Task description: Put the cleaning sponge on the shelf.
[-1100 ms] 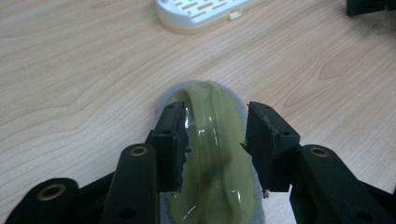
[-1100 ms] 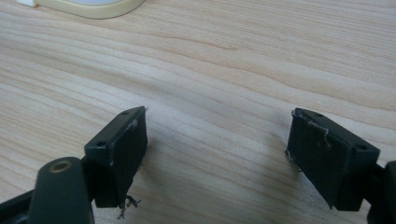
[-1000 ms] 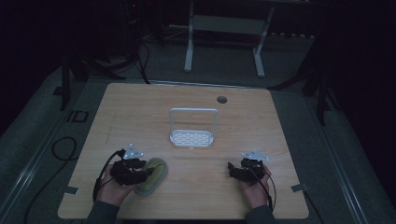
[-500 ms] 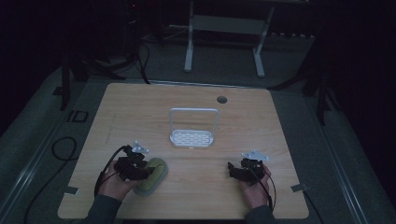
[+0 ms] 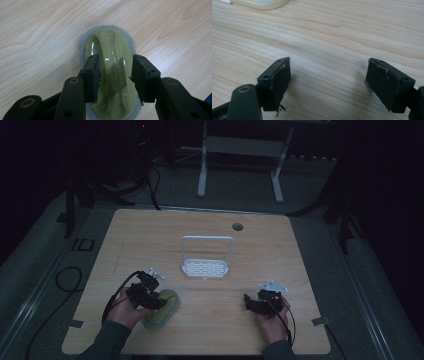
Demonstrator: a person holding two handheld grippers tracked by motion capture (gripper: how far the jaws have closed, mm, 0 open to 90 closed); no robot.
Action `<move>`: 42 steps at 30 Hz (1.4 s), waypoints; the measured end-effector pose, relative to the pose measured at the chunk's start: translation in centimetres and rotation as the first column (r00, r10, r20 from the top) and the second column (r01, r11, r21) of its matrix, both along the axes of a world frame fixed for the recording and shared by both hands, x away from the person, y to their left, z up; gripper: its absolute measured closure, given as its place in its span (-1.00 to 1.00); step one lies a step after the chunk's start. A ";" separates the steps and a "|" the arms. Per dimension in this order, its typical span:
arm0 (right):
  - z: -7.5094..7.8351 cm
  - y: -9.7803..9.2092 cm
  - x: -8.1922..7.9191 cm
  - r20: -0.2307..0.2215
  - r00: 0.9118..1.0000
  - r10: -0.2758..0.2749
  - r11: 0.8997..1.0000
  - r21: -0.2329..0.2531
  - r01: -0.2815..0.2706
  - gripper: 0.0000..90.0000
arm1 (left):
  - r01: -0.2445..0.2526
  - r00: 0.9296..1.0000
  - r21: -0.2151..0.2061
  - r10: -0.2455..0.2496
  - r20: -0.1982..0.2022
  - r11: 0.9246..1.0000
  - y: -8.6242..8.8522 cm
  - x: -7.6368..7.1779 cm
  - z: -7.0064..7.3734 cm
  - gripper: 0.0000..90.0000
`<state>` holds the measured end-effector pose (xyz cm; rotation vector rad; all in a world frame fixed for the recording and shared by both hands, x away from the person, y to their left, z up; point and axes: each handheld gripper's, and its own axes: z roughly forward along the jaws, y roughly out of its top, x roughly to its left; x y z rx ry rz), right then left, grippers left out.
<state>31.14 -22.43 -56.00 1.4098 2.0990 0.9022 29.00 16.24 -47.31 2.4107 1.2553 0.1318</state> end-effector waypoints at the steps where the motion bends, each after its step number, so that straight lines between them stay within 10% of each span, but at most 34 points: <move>1: 0.0 0.0 0.0 0.000 1.000 0.000 1.000 0.000 0.000 -0.56 | -0.004 1.000 0.000 0.004 -0.008 1.000 -0.1 0.1 0.0 0.28; 27: 0.0 0.0 0.0 0.000 1.000 0.000 1.000 0.000 0.000 -0.56 | 0.065 0.992 0.090 -0.055 -0.111 0.994 -1.0 1.6 -0.7 0.53; 42: 0.0 0.0 0.0 0.000 1.000 0.000 1.000 0.000 0.000 -0.56 | 0.185 0.972 0.164 -0.156 -0.177 0.969 -1.8 2.7 -0.4 0.55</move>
